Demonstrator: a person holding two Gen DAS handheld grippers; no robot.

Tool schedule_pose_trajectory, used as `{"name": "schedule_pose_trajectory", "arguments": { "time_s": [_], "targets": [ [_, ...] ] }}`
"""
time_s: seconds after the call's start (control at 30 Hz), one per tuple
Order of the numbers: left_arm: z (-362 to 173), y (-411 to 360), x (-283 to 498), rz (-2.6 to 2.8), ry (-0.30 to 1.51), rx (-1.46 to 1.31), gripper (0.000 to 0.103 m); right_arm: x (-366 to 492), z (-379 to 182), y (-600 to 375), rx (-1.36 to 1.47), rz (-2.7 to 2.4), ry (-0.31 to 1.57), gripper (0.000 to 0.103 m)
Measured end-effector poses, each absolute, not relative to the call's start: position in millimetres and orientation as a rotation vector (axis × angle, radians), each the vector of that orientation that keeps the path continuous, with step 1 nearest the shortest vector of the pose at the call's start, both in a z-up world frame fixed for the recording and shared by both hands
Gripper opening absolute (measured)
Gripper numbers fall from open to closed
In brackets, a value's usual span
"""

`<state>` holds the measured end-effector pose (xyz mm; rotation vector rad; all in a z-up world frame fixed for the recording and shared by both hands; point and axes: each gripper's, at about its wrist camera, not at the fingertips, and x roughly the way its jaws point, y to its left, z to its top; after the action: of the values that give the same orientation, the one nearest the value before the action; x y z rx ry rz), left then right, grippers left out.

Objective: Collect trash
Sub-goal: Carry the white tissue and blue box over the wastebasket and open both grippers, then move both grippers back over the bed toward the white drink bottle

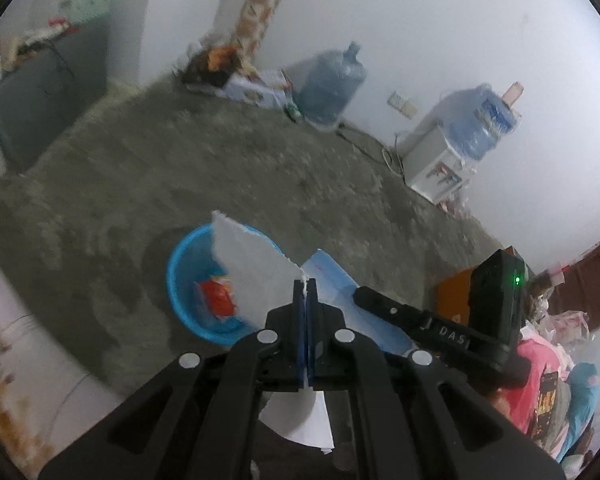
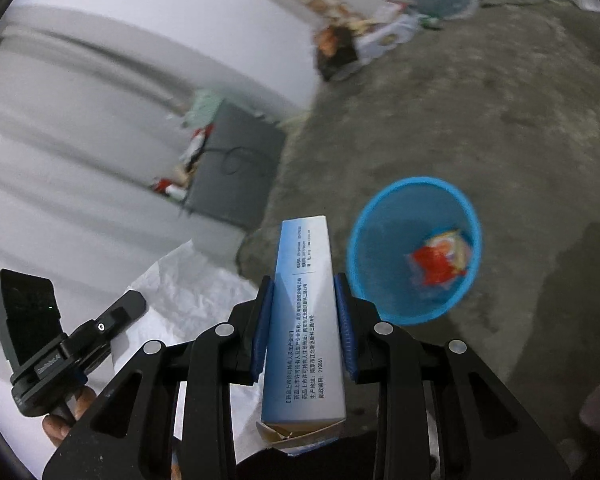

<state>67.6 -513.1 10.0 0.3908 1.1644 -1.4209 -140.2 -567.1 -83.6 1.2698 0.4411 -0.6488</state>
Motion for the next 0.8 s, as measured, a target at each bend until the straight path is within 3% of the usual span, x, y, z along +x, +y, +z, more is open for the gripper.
{"name": "schedule_pose_trajectory", "arguments": {
  "time_s": [0.23,0.3,0.33,0.37,0.53,0.8],
  "targets": [
    [-58.8,-570.6,67.6,-1.369,1.257,0.421,0.001,-144.5,-130.1,-595.9,1.333,-0.732,0.449,0.029],
    [-75.7,-578.3,74.3,-1.326,1.265,0.429,0.013,-141.3,-141.6,-602.8,1.331,-0.767,0.434,0.034],
    [-84.7,-581.9,79.1,-1.278,1.254,0.447,0.033,-139.6,-147.6,-605.7,1.328,-0.786,0.437,0.039],
    [-91.0,-584.3,81.5,-1.237,1.230,0.464,0.045,-136.0,-159.9,-609.9,1.330,-0.814,0.457,0.051],
    [-103.0,-576.6,91.0,-1.210,1.222,0.465,0.053,-147.1,-189.5,-607.8,1.475,-0.807,0.448,0.052],
    [-69.1,-535.7,104.2,-1.192,1.167,0.411,0.058,-170.7,-174.0,-577.3,1.469,-0.787,0.423,0.052]
  ]
}}
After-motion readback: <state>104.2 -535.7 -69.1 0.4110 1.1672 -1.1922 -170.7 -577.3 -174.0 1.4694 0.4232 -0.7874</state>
